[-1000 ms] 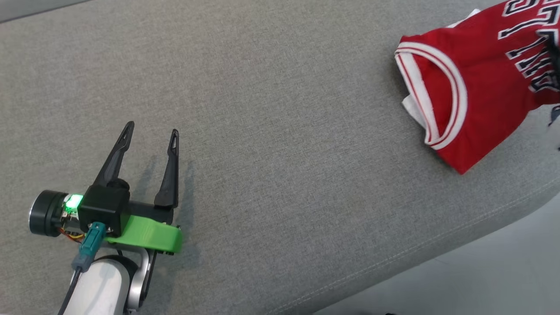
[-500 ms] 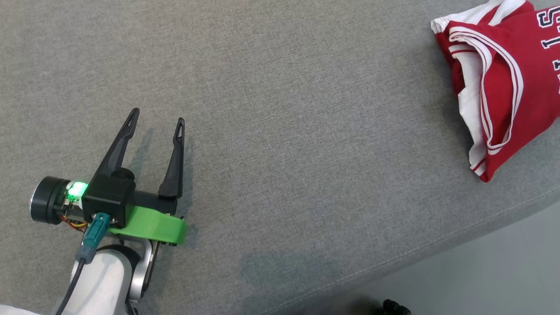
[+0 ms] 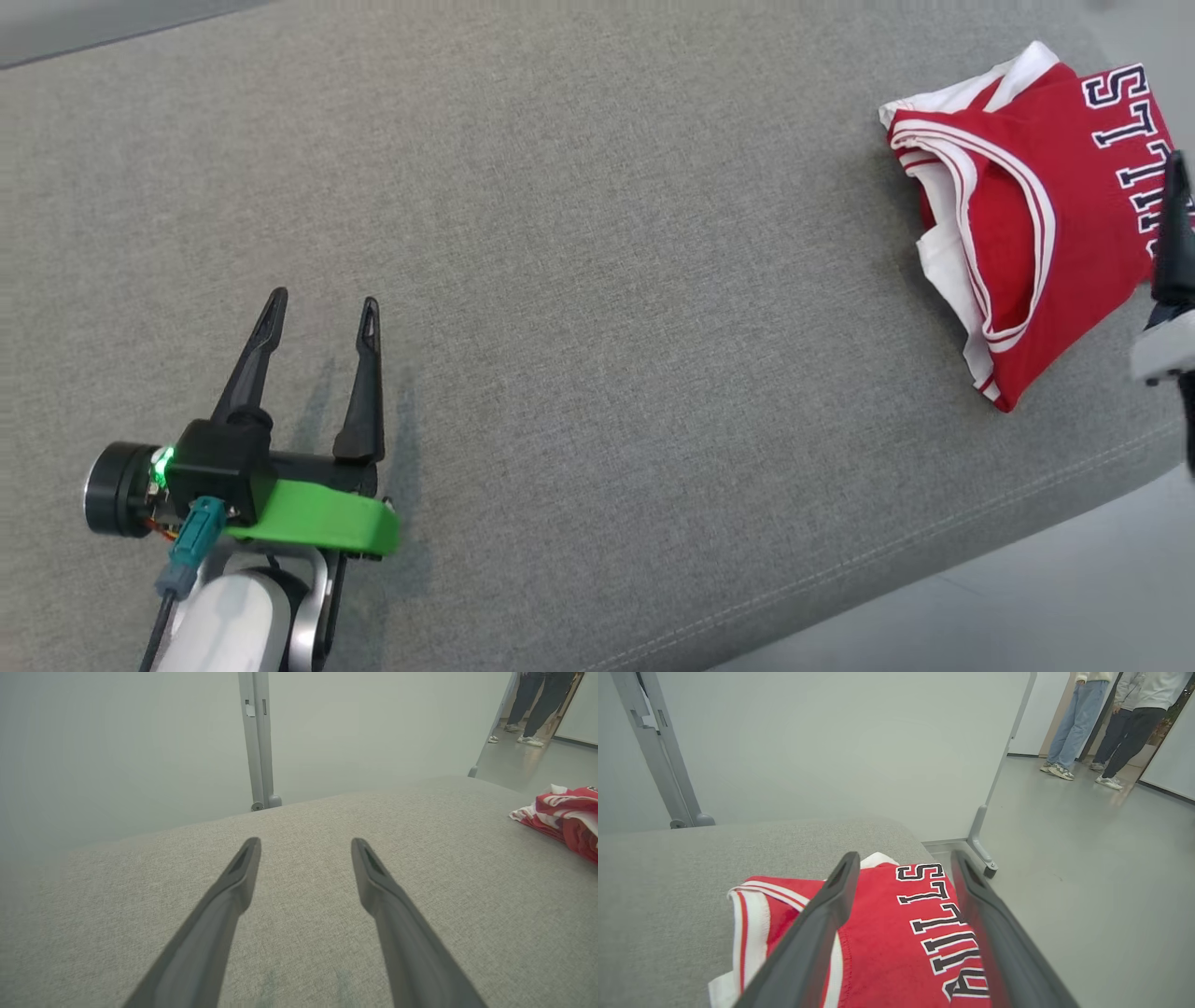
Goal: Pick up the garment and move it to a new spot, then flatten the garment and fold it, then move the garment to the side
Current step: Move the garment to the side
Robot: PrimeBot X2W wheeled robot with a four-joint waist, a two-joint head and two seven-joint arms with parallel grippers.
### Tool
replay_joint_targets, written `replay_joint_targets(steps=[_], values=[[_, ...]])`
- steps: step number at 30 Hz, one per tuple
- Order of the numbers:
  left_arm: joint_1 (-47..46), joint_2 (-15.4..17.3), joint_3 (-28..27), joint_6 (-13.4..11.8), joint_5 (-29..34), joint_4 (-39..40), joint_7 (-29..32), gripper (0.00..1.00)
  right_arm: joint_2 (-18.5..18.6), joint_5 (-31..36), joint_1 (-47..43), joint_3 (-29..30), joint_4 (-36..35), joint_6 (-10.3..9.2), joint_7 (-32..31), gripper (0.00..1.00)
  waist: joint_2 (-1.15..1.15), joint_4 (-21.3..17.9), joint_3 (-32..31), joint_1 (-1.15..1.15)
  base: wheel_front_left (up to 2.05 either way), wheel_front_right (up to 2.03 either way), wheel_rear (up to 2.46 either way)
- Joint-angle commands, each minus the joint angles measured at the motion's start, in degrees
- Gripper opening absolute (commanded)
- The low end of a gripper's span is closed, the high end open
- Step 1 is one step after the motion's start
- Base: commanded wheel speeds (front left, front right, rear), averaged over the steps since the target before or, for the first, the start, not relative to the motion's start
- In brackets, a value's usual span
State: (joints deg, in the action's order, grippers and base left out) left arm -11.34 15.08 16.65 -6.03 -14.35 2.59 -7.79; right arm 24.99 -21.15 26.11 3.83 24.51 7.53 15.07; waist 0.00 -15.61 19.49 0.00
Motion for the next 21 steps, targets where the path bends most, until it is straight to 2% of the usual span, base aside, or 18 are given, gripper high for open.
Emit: replay_joint_targets(steps=[1, 4, 5, 12, 21], values=[[1.5, -0.5, -0.4, -0.5, -0.8, -0.5, -0.6, 1.00, -1.8, 1.0, -2.9, -0.1, -2.7, -0.09, 0.2, 1.00, 0.00, 2.3, -4.7, 0.00, 0.00, 0.00, 0.00], [3.3, -0.8, -1.0, -1.2, -1.8, -1.2, -1.7, 1.00, -5.7, 3.0, -7.4, 0.0, -7.8, -0.09, 0.2, 1.00, 0.00, 4.2, -7.4, 0.00, 0.00, 0.00, 0.00], [3.3, -0.8, -1.0, -1.2, -1.8, -1.2, -1.7, 1.00, -5.7, 3.0, -7.4, 0.0, -7.8, -0.09, 0.2, 1.00, 0.00, 4.2, -7.4, 0.00, 0.00, 0.00, 0.00], [8.0, -0.6, -2.9, -2.8, -3.3, -2.3, -3.0, 1.00, -12.4, 5.7, -16.2, -1.5, -16.6, -0.09, 0.0, 1.00, 0.00, 9.2, -12.0, 0.00, 0.00, 0.00, 0.00], [12.2, 0.5, -3.8, -3.4, -4.6, -1.6, -3.0, 1.00, -14.1, 6.6, -21.4, -3.2, -22.1, -0.09, -3.3, 1.00, 0.00, 13.6, -15.8, 0.00, 0.00, 0.00, 0.00]])
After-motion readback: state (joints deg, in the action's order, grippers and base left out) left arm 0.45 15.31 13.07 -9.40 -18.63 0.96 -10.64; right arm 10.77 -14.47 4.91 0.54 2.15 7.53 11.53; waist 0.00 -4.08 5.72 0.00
